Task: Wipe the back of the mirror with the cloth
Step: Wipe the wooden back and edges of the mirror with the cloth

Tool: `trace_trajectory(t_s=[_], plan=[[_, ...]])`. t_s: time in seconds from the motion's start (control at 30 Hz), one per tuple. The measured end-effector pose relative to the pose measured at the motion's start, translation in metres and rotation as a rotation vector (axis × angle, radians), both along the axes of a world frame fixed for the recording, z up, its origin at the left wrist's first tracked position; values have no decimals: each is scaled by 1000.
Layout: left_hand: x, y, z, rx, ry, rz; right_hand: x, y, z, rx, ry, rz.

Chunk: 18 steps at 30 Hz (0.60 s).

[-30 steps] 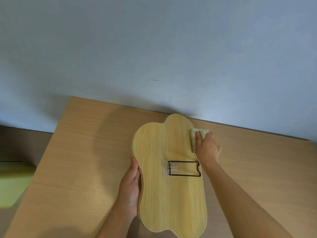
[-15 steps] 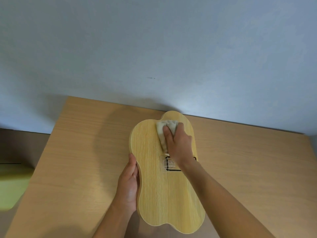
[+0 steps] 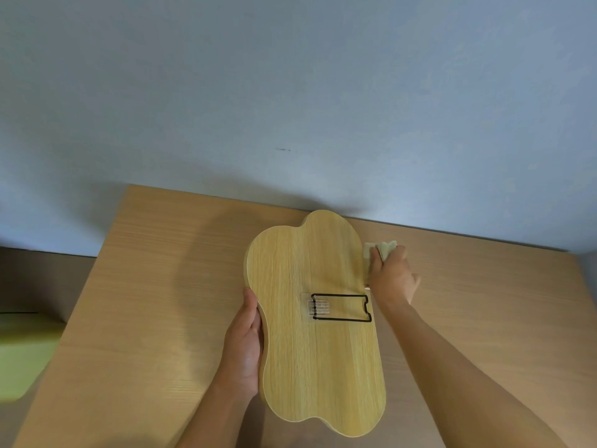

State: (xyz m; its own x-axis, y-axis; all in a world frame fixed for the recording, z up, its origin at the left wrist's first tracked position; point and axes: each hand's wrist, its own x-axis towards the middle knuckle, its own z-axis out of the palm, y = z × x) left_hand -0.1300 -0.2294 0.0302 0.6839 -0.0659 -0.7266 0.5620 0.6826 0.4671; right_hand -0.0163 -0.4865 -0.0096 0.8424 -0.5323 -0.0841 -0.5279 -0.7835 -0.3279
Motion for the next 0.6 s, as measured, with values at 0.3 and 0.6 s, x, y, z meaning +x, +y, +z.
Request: trace_trajectory(t_s=[0.3, 0.6], plan=[[-1, 0, -1, 4, 14, -1, -26, 122, 45, 418, -153, 423], [-3, 2, -1, 42, 22, -12, -12, 26, -6, 219, 17, 51]])
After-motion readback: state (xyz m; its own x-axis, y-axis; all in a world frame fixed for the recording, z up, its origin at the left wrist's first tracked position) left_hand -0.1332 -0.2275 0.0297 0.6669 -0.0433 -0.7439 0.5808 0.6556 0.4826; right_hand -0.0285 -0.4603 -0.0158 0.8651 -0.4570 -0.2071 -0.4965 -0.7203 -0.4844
